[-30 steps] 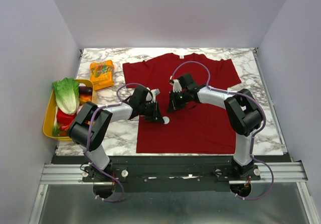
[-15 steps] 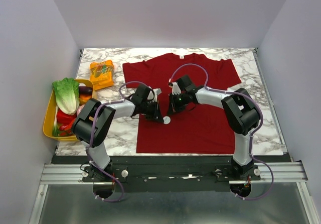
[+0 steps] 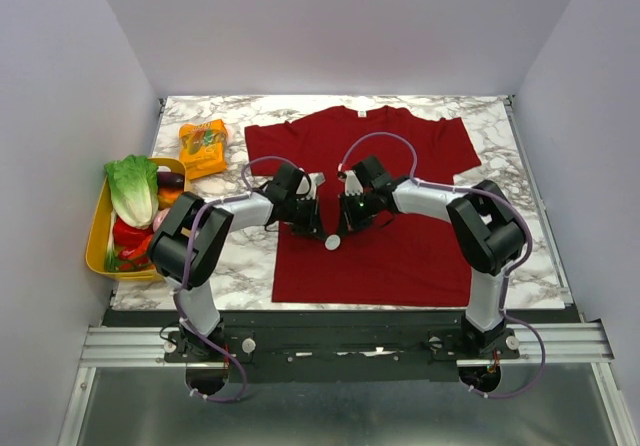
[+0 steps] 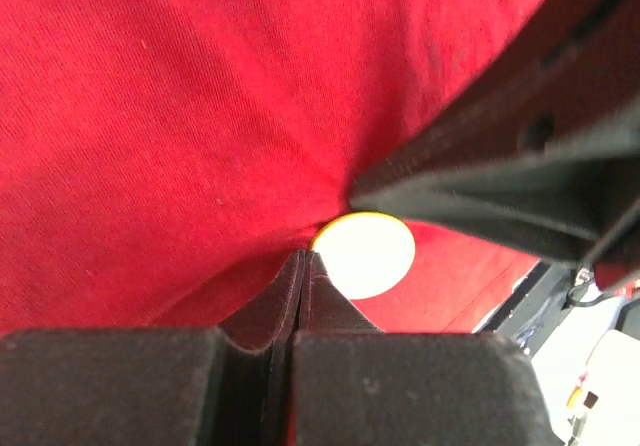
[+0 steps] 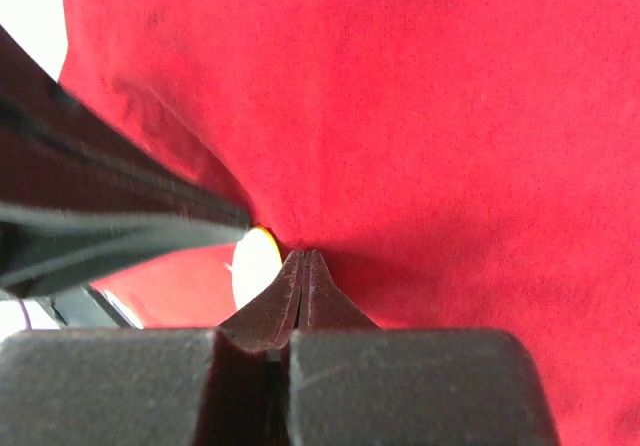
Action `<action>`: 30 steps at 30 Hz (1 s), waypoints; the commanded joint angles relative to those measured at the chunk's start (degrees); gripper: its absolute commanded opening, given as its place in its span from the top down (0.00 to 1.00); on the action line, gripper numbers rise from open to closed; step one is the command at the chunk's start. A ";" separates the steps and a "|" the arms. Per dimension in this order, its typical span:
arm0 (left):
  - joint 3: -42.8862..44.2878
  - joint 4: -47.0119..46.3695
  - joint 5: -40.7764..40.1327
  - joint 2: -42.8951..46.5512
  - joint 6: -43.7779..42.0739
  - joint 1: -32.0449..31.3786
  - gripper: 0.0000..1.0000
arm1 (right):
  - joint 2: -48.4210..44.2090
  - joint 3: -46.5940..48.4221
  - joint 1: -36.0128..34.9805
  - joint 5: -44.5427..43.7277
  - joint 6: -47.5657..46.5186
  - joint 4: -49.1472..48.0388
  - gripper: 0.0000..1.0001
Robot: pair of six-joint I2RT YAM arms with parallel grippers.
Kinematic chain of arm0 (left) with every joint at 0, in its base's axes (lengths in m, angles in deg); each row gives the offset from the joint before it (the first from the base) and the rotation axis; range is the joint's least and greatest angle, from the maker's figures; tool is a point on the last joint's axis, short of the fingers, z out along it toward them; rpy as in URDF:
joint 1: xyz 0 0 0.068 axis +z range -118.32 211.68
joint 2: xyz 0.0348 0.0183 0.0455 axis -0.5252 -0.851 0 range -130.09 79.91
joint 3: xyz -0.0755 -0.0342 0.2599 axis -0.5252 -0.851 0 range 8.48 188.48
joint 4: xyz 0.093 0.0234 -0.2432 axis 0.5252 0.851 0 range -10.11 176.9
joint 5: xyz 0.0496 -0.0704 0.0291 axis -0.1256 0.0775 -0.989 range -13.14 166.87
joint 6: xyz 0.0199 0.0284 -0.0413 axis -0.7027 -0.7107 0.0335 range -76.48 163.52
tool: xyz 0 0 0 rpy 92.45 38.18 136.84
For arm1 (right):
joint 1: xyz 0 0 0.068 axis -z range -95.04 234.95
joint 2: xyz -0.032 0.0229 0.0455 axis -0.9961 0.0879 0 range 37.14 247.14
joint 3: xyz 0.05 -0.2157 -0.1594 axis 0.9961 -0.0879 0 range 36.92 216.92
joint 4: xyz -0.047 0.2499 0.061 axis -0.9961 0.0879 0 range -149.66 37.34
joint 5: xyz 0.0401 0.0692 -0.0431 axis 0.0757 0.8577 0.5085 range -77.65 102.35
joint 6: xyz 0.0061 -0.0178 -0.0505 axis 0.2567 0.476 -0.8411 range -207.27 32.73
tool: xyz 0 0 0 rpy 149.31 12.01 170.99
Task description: Pin the brooch onto the clothing
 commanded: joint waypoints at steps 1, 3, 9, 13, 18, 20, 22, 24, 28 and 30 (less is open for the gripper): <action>2.31 2.44 -4.33 -2.20 -2.46 0.10 0.99 | -3.07 -3.41 -0.64 -2.37 -1.34 5.00 0.99; 3.19 2.62 -4.33 -2.29 -2.37 0.10 0.99 | -4.21 -3.94 -0.64 -2.37 -1.25 5.44 0.99; 5.65 3.41 -4.33 -1.41 -2.90 0.10 0.96 | -7.19 -5.17 -0.72 -2.90 -1.69 6.66 0.99; 6.01 4.55 -5.91 2.44 -2.81 0.10 0.86 | -8.69 -4.99 -0.64 -3.43 -1.95 7.28 0.99; 1.88 4.47 -5.48 8.25 -0.97 0.10 0.55 | -9.92 -4.73 -0.72 -4.66 -2.48 7.29 0.99; -1.70 3.24 -4.51 10.71 1.05 0.10 0.45 | -9.32 -4.38 -0.72 -4.57 -2.83 6.93 0.99; -4.70 -0.53 -1.80 12.73 5.07 0.10 0.42 | -8.70 -3.59 -0.72 -4.22 -2.74 6.76 0.99; -9.45 -6.22 0.32 14.14 8.42 0.01 0.41 | -7.47 -3.24 -0.72 -3.60 -2.66 6.23 0.99; -15.26 -12.93 1.73 17.04 15.10 -0.95 0.41 | -6.24 -2.71 -0.81 -2.81 -2.31 5.44 0.99; -17.28 -15.91 1.47 17.40 18.18 -2.00 0.41 | -5.97 -2.62 -0.99 -2.55 -2.22 5.09 0.98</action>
